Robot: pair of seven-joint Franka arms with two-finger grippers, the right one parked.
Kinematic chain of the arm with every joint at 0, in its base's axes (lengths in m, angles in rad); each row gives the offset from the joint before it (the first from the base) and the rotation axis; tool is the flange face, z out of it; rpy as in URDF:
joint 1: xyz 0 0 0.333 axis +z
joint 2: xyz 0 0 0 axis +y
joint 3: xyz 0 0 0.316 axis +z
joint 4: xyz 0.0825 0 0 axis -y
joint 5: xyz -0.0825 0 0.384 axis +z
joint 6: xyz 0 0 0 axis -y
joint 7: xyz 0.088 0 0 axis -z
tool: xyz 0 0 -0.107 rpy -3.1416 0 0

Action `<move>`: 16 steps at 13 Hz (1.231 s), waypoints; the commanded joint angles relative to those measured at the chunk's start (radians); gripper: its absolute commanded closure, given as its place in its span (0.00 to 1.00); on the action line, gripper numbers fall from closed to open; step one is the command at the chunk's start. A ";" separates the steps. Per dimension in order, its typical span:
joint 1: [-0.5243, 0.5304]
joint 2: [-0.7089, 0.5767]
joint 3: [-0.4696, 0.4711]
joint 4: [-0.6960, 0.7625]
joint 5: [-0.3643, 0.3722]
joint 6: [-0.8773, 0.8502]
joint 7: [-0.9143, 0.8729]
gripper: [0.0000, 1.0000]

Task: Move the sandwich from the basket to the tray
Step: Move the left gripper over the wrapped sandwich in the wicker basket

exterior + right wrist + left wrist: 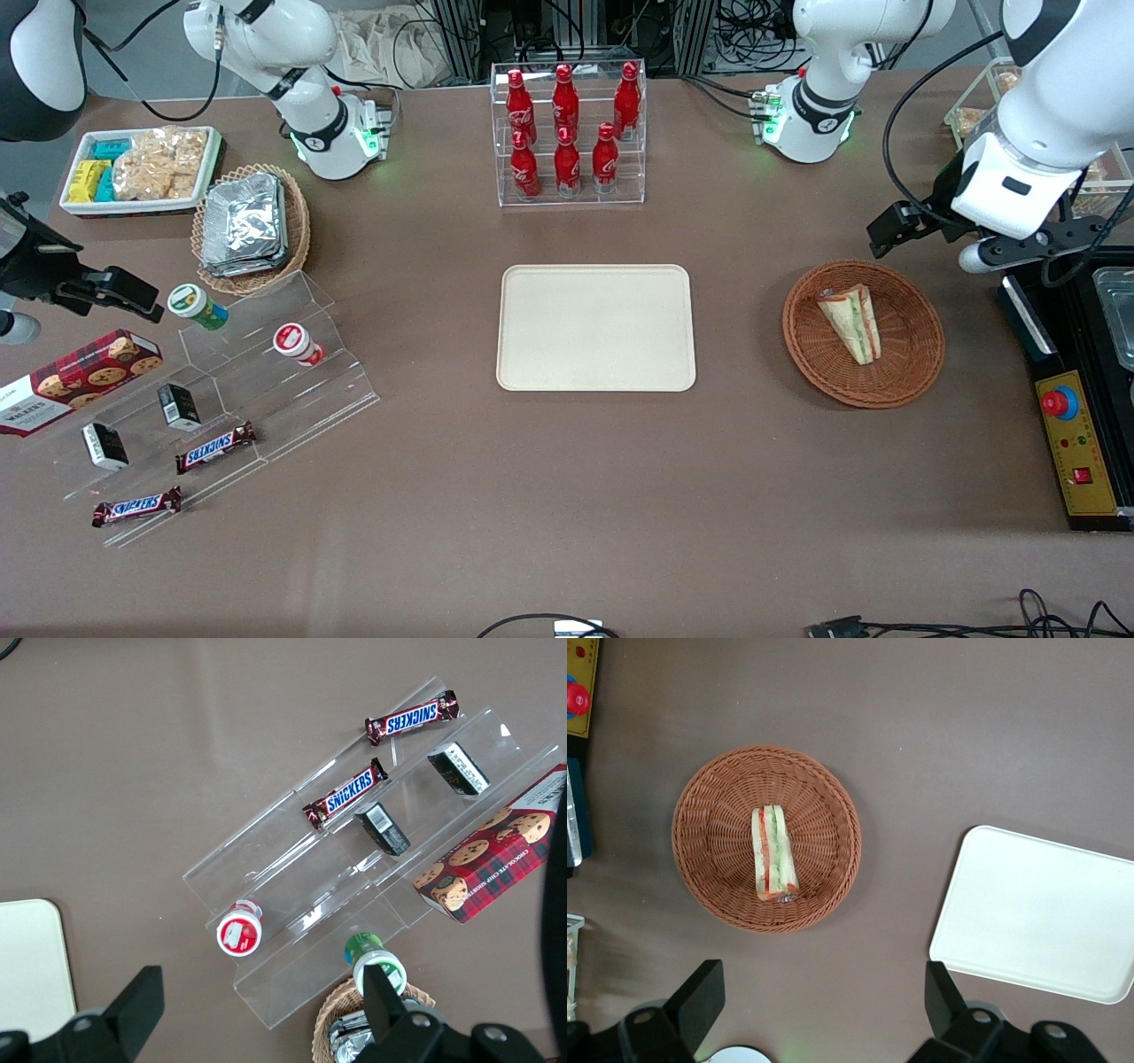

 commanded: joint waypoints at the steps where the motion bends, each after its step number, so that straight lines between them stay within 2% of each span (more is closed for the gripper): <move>1: 0.006 0.001 -0.007 0.023 0.007 -0.044 -0.020 0.00; 5: 0.006 0.004 -0.003 0.017 0.019 -0.052 -0.006 0.00; 7: 0.009 -0.008 0.007 -0.068 0.036 -0.005 -0.008 0.00; 9: 0.010 -0.068 0.055 -0.251 0.040 0.154 -0.008 0.00; 12: 0.033 -0.122 0.059 -0.515 0.042 0.413 -0.009 0.00; 16: 0.055 -0.072 0.067 -0.684 0.042 0.661 -0.009 0.00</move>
